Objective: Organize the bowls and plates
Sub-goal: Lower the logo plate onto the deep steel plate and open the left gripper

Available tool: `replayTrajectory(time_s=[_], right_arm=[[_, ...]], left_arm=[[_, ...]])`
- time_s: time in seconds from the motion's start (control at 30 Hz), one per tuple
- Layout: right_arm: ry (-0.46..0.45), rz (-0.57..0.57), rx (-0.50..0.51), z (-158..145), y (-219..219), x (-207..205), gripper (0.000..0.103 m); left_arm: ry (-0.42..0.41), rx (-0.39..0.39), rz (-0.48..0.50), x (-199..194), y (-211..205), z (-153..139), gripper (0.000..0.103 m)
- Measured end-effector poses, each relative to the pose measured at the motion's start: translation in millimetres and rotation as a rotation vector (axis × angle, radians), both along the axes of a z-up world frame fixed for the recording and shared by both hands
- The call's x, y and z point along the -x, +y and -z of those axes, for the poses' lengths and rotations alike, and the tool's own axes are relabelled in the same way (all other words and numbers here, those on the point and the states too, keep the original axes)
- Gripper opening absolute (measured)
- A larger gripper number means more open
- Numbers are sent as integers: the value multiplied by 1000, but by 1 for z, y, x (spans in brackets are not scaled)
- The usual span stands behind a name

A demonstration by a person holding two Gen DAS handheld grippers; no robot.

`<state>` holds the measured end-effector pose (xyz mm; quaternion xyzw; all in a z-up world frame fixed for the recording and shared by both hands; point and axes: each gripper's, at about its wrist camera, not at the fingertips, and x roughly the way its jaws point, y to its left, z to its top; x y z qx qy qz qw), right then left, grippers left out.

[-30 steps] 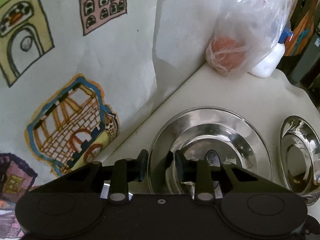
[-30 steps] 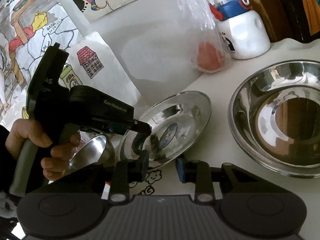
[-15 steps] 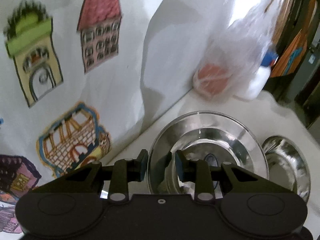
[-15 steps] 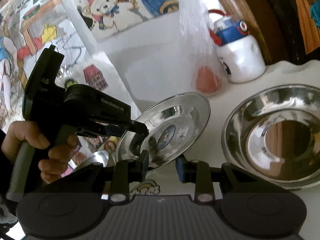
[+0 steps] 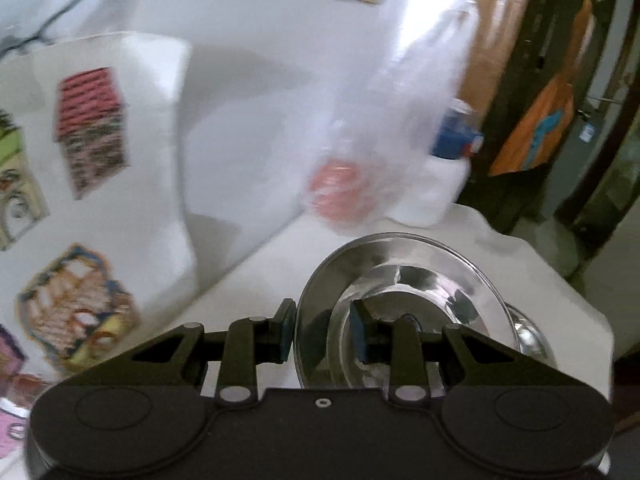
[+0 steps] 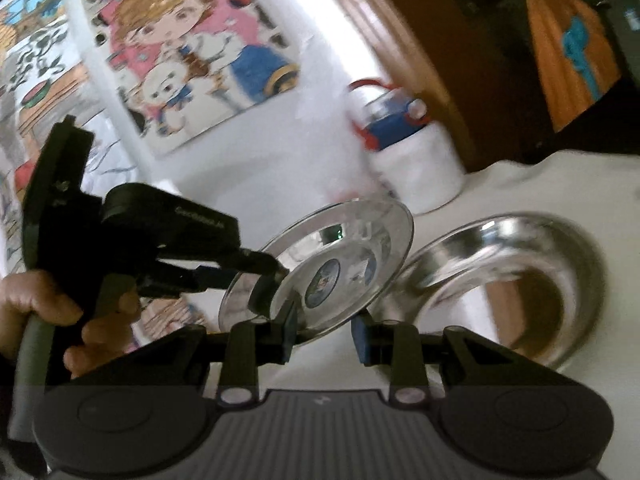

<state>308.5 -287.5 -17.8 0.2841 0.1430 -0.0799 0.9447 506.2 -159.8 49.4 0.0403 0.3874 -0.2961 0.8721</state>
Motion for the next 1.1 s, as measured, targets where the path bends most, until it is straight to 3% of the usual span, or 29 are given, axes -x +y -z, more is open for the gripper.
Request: replayTrajectory(time_s=[0.3, 0.6, 1.03, 1.1], right_arm=[[64, 87, 34, 0, -33, 34, 34], [155, 112, 15, 3, -57, 51, 39], [218, 51, 27, -3, -51, 43, 48], [229, 44, 37, -5, -49, 42, 54]], left_arm=[[62, 35, 81, 26, -46, 19, 30], [106, 10, 114, 35, -84, 39, 28], [112, -26, 65, 31, -78, 44, 27], [115, -21, 62, 31, -78, 45, 27]])
